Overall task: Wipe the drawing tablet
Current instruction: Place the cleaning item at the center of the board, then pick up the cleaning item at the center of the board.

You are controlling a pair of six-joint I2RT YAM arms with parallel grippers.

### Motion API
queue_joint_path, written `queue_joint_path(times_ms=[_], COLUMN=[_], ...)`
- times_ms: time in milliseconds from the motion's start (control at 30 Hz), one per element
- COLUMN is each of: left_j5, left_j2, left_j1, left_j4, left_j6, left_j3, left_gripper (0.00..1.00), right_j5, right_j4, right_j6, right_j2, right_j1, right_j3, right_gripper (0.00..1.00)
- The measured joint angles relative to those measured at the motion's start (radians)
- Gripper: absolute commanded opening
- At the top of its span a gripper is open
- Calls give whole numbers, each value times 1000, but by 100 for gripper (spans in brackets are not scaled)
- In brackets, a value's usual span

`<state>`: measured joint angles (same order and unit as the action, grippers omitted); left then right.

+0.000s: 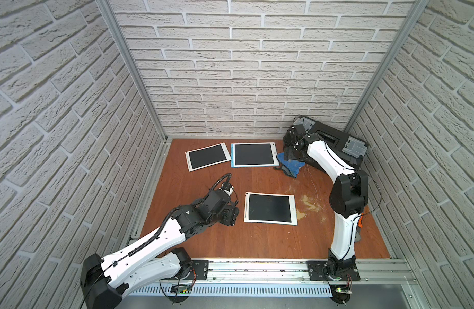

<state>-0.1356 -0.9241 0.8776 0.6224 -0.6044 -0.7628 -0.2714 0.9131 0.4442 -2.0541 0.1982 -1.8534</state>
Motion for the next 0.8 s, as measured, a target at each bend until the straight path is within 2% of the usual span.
queue_joint_path(times_ms=[233,433,633,800], left_j5=[1,2,4,29], left_j2=[3,-16,-28,-28], left_j1=[0,0,-9,-41], left_j4=[0,0,-1,-1], left_j6=[1,14,40,58], left_j3=[9,8,8,8], left_gripper=[77,77,78,78], right_j5=[34,45,40,19], right_j4=[-36,-145,-140,-130], right_j6=[133,269,346,389], right_j2=[-48,-82,-217,-243], right_j1=[0,0,0,2], right_j3=[83,130,-29,-66], right_gripper=[100,100,100,100])
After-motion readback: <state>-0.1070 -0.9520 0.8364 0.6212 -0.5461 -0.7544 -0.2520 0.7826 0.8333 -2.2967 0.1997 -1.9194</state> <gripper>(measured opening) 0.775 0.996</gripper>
